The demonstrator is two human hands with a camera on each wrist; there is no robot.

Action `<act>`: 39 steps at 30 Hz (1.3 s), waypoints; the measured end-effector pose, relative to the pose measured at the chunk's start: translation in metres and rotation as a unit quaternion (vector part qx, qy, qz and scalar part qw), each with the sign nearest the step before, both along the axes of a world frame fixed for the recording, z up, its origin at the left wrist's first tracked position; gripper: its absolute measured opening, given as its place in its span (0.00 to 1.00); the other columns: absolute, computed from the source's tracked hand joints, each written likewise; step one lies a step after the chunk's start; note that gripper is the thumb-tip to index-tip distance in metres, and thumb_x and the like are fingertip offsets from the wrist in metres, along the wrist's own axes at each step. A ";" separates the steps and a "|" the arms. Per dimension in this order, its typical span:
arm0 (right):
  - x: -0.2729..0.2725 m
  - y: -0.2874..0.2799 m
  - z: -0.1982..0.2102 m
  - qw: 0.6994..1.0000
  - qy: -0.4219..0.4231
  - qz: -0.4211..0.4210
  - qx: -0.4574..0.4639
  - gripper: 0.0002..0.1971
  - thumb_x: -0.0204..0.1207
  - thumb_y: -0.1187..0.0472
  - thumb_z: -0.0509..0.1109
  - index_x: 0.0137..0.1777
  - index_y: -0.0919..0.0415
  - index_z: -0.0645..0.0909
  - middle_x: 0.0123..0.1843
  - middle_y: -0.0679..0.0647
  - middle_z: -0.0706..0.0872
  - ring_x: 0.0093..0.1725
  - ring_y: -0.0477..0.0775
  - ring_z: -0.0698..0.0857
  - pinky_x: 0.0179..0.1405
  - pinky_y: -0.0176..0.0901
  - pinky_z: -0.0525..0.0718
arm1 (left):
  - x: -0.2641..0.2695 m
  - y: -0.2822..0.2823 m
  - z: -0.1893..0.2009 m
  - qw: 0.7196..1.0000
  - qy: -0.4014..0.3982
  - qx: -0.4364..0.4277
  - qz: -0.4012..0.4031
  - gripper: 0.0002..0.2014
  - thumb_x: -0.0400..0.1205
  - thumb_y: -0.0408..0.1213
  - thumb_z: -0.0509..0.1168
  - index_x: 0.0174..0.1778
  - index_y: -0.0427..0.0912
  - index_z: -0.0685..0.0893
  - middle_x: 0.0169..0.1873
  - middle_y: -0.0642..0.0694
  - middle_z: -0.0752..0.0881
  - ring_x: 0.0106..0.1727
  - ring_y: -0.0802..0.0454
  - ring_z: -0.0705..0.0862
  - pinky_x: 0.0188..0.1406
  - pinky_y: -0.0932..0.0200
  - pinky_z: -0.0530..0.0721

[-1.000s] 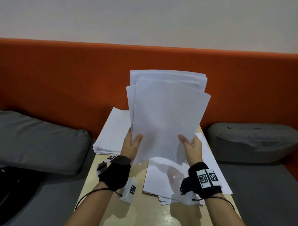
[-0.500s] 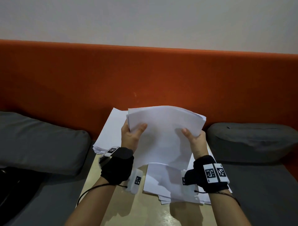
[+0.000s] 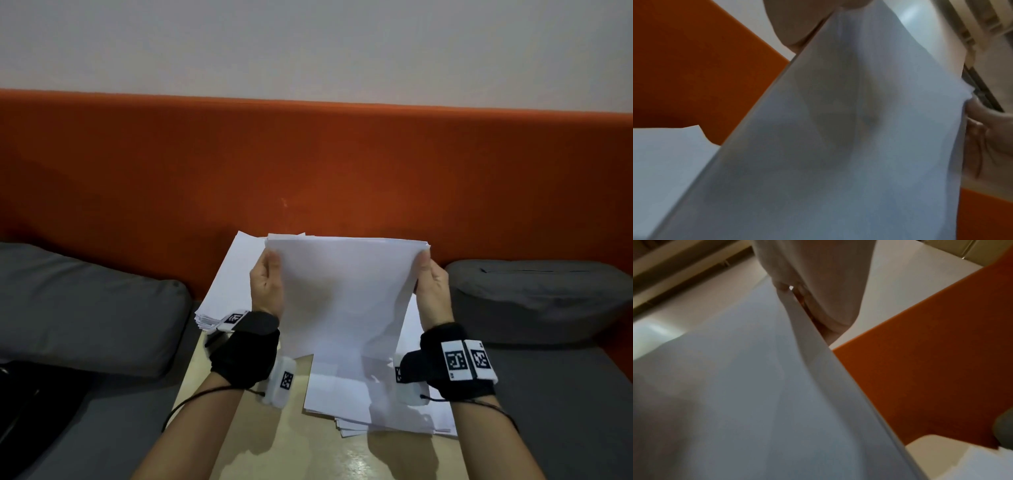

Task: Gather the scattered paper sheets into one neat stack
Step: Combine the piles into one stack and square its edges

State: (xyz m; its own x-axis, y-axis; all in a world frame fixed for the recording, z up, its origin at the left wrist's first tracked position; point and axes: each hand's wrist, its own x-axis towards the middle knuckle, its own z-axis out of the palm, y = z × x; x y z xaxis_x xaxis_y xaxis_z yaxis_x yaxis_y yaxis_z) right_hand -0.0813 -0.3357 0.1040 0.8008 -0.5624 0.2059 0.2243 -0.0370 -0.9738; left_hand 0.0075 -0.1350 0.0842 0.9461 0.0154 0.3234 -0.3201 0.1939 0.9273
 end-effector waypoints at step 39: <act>-0.028 -0.017 -0.123 0.719 0.647 -0.084 -0.241 0.39 0.73 0.49 0.72 0.77 0.61 0.55 0.74 0.65 0.62 0.75 0.65 0.63 0.71 0.59 0.69 | -0.018 0.035 -0.163 0.900 0.293 0.307 -0.096 0.21 0.85 0.35 0.58 0.74 0.34 0.70 0.69 0.38 0.78 0.69 0.41 0.77 0.72 0.48 0.73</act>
State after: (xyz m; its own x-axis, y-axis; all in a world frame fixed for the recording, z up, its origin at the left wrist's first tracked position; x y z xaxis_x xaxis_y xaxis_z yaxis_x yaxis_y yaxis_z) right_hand -0.1093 -0.3527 -0.0193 0.4267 -0.7866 -0.4463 -0.9042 -0.3611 -0.2280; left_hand -0.0109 -0.1003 -0.0785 0.9227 -0.1783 -0.3417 0.2446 -0.4142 0.8767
